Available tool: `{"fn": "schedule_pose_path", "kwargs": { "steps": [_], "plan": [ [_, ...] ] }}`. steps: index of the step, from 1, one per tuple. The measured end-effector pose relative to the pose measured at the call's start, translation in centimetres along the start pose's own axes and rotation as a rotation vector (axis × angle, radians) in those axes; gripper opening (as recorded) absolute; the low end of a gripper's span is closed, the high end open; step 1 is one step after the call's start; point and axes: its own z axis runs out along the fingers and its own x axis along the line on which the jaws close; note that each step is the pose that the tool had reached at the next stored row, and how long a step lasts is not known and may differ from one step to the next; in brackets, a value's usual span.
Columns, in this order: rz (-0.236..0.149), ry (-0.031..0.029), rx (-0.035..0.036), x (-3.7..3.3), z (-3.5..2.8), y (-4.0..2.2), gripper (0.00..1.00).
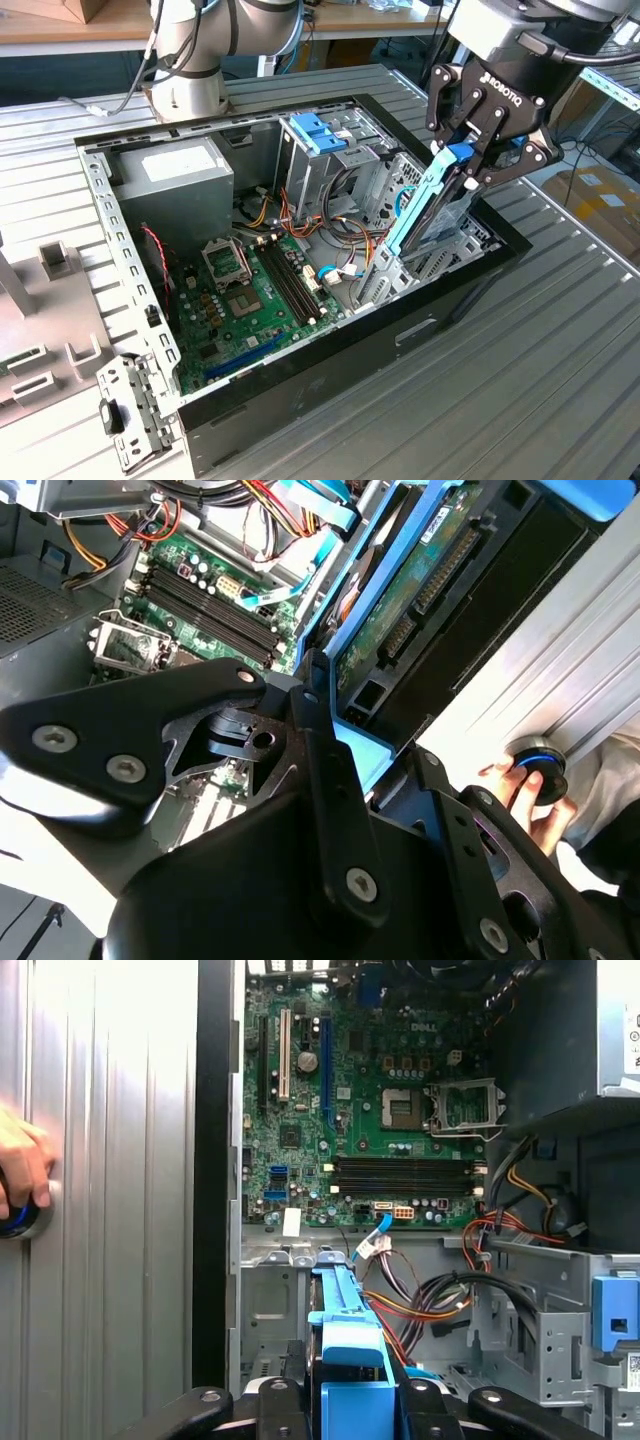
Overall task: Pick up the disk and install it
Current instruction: 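Insert the disk into the insertion slot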
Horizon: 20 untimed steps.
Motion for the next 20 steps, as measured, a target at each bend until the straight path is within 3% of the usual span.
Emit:
{"fn": "schedule_pose_path", "kwargs": {
  "steps": [20],
  "plan": [
    [0.000,-0.0001,0.0000,0.03,0.67,-0.01,0.37]
  ]
}}
